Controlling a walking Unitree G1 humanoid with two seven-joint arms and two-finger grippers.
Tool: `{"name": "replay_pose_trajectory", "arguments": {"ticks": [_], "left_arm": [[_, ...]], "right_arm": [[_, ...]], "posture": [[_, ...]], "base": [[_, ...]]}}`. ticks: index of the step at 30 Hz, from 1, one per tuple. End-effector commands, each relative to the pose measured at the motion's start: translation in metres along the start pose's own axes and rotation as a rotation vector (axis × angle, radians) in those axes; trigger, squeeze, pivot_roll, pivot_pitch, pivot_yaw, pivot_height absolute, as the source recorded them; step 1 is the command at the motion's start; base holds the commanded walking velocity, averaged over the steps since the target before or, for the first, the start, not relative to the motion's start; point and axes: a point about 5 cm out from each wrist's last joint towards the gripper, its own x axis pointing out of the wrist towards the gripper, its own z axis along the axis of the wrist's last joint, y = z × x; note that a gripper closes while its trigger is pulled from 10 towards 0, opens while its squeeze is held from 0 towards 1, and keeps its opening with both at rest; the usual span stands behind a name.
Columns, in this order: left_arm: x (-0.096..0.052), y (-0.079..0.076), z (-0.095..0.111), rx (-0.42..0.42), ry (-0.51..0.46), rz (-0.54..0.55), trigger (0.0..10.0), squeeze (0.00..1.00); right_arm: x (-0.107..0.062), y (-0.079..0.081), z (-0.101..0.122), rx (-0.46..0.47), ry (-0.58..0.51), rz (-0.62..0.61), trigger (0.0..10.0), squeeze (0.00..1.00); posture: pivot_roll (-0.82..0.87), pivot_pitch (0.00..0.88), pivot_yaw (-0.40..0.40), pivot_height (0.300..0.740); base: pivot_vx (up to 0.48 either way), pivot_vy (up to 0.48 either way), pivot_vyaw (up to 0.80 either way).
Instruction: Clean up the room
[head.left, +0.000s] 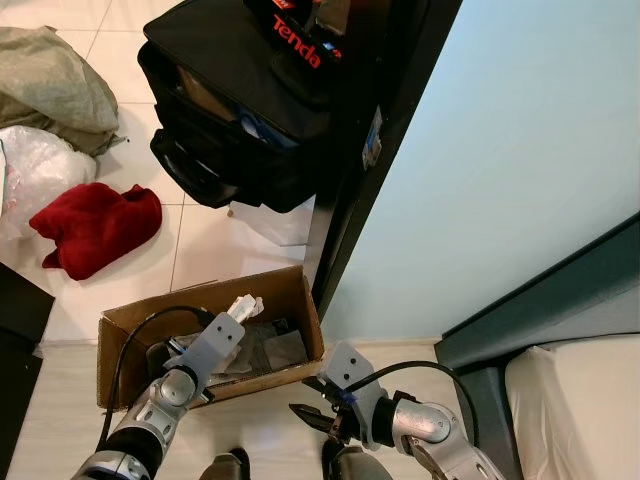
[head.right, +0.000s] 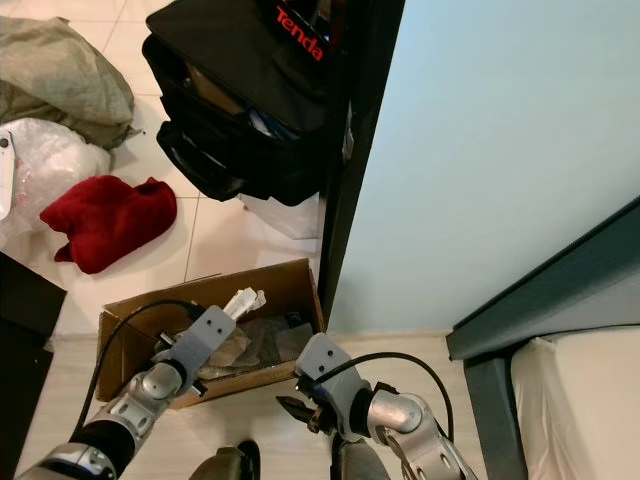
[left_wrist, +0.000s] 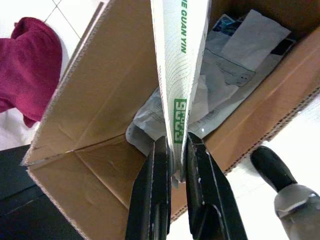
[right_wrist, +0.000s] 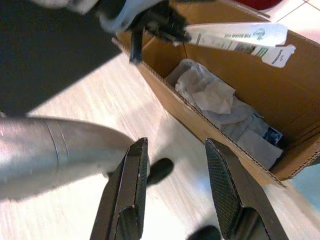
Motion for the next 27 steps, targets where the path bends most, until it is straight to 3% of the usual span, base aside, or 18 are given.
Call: {"name": "replay_pose_trajectory", "arguments": {"ticks": [1,7,18,27], "left_arm": [[-0.005,-0.004,-0.018,0.0,0.055,-0.018,10.0,0.0],[-0.006,-0.004,-0.02,0.005,0.058,-0.026,10.0,0.0],[-0.008,-0.019,-0.022,0.001,0.053,-0.168,10.0,0.0],[-0.008,-0.027,-0.024,0.015,0.064,-0.198,10.0,0.0]], "right_arm": [[0.001,0.008,-0.008,-0.021,0.032,0.046,10.0,0.0],[0.001,0.008,-0.009,-0.031,0.035,0.054,10.0,0.0],[0.0,0.01,-0.008,-0.028,0.045,0.071,10.0,0.0],[-0.002,0.006,-0.009,-0.028,0.051,0.069,10.0,0.0]], "posture": [[-0.11,0.439,-0.069,0.74],[-0.11,0.44,-0.071,0.74],[-0.11,0.435,-0.065,0.74],[-0.13,0.424,-0.077,0.74]], "base": [[0.0,0.0,0.0],[0.0,0.0,0.0],[0.0,0.0,0.0],[0.0,0.0,0.0]]}}
